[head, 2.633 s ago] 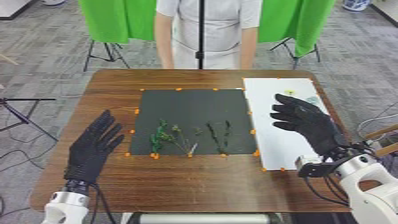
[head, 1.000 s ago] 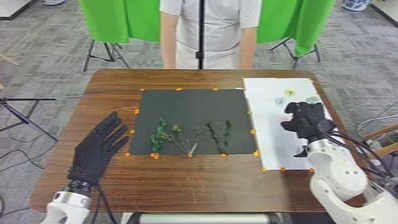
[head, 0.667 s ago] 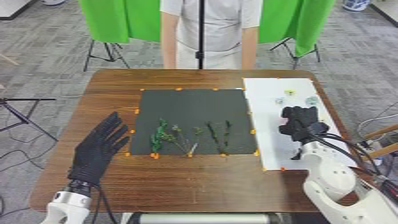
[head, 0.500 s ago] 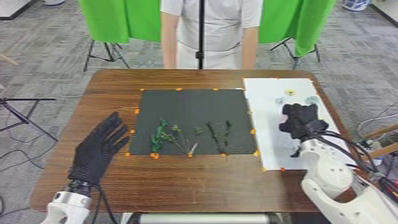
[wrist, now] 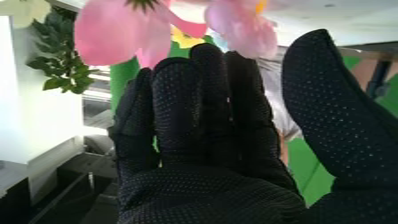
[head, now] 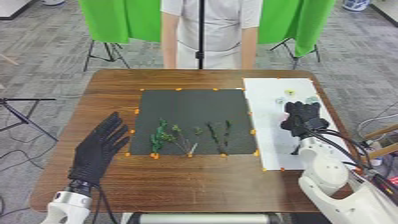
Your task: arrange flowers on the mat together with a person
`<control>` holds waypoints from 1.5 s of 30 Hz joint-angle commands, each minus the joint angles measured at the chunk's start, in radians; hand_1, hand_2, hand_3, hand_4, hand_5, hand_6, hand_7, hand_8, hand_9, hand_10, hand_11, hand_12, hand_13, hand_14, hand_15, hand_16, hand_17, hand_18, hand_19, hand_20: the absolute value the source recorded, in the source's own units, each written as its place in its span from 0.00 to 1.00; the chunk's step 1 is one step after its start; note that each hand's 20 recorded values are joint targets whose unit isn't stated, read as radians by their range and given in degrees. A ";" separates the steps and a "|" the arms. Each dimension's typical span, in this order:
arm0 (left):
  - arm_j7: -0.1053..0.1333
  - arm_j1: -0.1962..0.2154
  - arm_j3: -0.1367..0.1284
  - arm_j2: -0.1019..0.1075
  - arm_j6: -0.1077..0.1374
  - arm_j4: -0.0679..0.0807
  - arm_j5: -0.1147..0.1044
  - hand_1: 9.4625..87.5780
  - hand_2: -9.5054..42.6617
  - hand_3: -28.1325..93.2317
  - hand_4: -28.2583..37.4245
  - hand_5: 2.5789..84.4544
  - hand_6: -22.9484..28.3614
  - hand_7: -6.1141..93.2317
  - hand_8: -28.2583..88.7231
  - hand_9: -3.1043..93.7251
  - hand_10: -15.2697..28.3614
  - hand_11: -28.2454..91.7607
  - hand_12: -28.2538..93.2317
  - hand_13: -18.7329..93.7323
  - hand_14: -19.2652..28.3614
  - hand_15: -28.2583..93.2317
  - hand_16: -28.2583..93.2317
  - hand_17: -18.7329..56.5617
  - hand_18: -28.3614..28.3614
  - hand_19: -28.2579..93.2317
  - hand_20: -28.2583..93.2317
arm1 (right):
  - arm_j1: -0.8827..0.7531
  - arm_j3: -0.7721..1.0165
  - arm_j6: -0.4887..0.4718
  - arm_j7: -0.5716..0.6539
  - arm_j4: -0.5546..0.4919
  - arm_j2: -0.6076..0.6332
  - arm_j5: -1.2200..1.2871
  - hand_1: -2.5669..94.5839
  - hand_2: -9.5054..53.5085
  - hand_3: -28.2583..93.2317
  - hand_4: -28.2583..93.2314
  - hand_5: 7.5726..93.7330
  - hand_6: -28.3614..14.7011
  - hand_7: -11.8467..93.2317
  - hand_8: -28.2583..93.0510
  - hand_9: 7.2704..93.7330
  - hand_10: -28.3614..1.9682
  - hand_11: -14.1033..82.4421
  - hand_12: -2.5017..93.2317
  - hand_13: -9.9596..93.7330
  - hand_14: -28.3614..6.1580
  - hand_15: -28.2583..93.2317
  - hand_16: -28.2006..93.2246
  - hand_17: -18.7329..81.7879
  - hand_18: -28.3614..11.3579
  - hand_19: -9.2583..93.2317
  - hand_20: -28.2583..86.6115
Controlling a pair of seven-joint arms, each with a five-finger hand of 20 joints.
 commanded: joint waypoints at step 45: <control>0.062 0.050 -0.071 0.168 0.099 -0.004 -0.063 0.21 0.08 0.80 0.07 0.33 0.51 0.19 0.18 0.24 0.58 0.33 0.39 0.32 0.66 0.34 0.29 0.09 0.87 0.55 0.31 | 0.572 -0.614 0.141 -0.717 0.218 -0.424 0.008 0.55 0.00 0.89 0.00 0.73 0.72 0.57 0.24 0.93 0.76 0.35 0.55 0.82 0.67 0.86 0.45 0.49 0.23 0.90 0.63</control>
